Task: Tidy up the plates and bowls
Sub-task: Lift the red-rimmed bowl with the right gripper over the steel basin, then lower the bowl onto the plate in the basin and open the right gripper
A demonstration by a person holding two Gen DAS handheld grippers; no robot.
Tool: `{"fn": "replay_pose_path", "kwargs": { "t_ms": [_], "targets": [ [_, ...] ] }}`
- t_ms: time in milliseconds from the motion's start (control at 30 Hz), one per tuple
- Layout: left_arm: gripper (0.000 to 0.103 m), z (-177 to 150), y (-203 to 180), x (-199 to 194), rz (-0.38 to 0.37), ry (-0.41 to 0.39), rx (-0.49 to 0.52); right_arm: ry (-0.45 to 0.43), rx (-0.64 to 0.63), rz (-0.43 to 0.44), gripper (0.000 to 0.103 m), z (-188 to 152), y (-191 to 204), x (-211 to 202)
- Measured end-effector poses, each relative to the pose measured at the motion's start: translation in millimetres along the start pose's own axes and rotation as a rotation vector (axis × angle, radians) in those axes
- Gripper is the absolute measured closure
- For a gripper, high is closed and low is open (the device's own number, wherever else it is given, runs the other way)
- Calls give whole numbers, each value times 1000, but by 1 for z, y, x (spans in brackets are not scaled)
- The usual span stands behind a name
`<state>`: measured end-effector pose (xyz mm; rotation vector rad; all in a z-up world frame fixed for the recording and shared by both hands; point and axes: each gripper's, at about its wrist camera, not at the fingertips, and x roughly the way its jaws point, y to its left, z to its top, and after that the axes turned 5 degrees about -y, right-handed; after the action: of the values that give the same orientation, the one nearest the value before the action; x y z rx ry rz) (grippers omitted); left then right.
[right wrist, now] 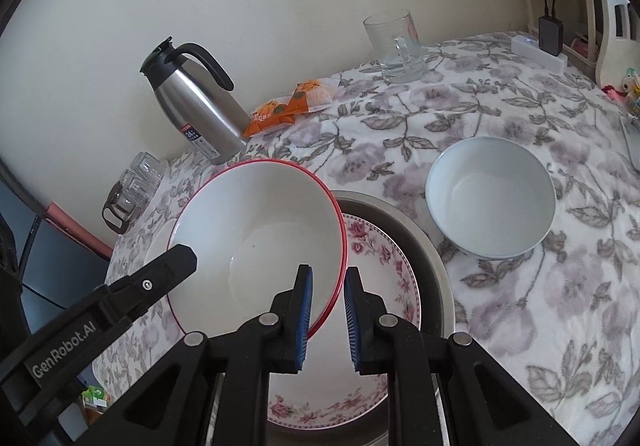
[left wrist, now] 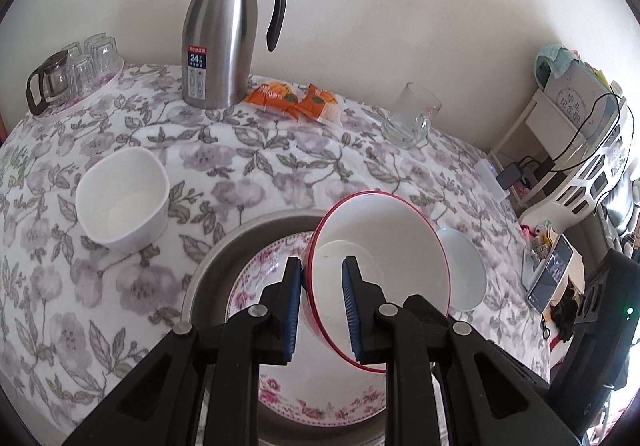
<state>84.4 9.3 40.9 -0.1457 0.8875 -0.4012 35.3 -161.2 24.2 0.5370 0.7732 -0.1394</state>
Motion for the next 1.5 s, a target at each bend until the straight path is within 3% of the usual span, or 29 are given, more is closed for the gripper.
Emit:
{"fn": "replay_pose_path", "kwargs": {
  "t_ms": [733, 1500],
  "targets": [
    [82, -16, -8, 21, 55, 88, 31, 91, 5, -58, 86, -9, -13, 19],
    [82, -17, 5, 33, 83, 131, -16, 107, -46, -65, 80, -12, 0, 18]
  ]
}}
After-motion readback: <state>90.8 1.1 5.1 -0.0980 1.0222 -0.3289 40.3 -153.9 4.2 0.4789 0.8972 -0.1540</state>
